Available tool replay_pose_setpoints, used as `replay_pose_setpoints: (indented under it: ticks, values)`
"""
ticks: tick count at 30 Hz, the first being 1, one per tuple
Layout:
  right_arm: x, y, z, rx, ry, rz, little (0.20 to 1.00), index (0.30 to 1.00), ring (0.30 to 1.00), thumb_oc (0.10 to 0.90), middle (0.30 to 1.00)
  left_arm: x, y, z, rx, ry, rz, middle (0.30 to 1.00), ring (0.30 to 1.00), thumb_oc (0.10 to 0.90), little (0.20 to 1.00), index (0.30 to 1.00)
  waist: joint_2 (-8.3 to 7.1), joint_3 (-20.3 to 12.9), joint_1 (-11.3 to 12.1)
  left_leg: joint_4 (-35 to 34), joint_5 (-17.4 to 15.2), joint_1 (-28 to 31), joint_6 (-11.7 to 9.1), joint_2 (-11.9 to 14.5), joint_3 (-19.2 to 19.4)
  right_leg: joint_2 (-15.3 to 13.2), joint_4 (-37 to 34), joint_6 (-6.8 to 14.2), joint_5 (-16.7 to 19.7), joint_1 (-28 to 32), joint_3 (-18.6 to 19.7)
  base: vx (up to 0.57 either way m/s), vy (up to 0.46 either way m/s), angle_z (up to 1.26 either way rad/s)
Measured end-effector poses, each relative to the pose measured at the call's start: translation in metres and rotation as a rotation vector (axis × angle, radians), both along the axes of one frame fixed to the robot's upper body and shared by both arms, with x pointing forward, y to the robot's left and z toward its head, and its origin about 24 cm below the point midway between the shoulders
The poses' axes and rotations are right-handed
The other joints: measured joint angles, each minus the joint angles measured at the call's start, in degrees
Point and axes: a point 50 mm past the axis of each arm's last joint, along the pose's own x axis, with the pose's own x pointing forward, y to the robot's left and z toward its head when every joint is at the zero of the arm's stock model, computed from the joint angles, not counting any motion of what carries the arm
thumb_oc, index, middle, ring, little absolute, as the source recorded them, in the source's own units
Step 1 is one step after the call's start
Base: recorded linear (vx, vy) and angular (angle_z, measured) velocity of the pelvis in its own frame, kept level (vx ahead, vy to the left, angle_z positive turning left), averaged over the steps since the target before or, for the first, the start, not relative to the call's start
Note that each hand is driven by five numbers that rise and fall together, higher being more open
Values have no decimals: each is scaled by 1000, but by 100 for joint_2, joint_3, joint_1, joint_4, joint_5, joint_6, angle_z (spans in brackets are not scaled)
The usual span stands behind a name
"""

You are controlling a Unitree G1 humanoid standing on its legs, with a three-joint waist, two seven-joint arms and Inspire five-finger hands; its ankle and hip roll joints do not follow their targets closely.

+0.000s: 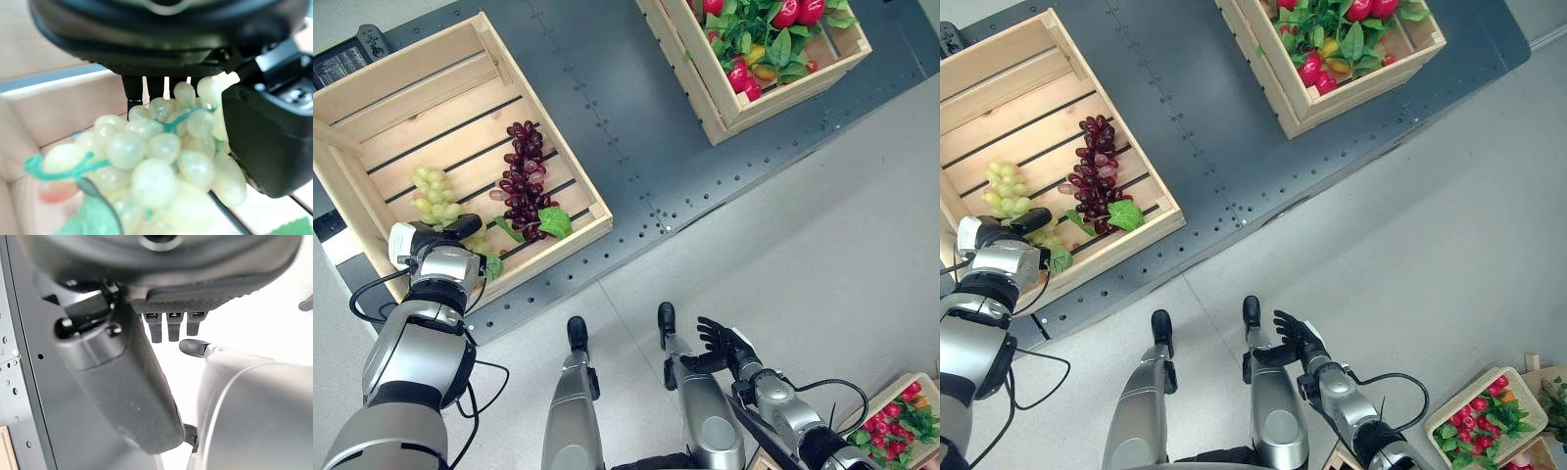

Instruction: Pick up the fruits from the basket on one side to the basket on the other side

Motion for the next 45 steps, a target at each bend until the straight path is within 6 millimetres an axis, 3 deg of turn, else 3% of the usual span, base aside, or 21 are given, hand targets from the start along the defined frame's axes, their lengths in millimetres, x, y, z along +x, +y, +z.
replay_pose_setpoints:
  ticks: [3, 6, 17, 28, 33, 39, 45]
  values:
    - [4, 0, 3, 0, -13, 3, 900, 900, 900, 800, 900, 1, -4, -6, -58, 14, -37, 300, 300, 400, 300, 300, 0, 0, 33, -28, -3, 42, -3, -6, 1, -6, 1, -13, -8, 33, -16, 2, -3, 1]
    - [4, 0, 3, 0, -14, 3, 900, 900, 900, 800, 900, 4, -23, -25, -143, 53, -108, 300, 300, 400, 300, 300, -2, -1, 80, -50, -4, 145, -1, -19, -6, -16, 3, -16, -22, 140, -32, 2, -21, 4]
    - [-5, -5, -4, -9, 15, -8, 900, 900, 900, 800, 900, 10, -33, -24, -127, 38, -211, 300, 300, 400, 300, 300, 1, 0, 97, -68, 43, 145, -26, -7, -29, 0, 4, 10, -24, 145, -39, 2, -9, 0]
    - [-12, -9, -8, -5, 32, -31, 900, 900, 900, 800, 900, 6, -48, -27, 1, 28, -374, 300, 300, 400, 300, 300, 15, 9, 350, -322, 91, 512, -33, -21, -88, -20, -202, 2, -36, 531, -183, 5, -15, 3]
    - [-21, -12, -13, 15, 50, -75, 900, 900, 900, 800, 900, -4, -49, -24, 70, -77, -355, 300, 300, 400, 300, 300, 23, 9, 418, -610, 187, 780, -51, -23, -132, -21, -411, 8, -25, 800, -279, 26, -32, 9]
    - [-38, -11, -23, 51, 91, -169, 900, 900, 900, 800, 900, -29, -45, -30, 107, -216, -261, 300, 300, 400, 300, 300, 49, -3, 606, -923, 217, 1212, -70, -36, -217, -17, -736, 0, -19, 1291, -359, 57, -17, 7]
    - [-35, -12, -18, 88, 47, -216, 900, 900, 900, 800, 900, -46, -44, -24, 172, -305, -210, 300, 300, 400, 300, 300, 206, -77, 721, -1136, 217, 1584, -71, -44, -226, -24, -909, 3, -21, 1661, -418, 80, -15, 2]
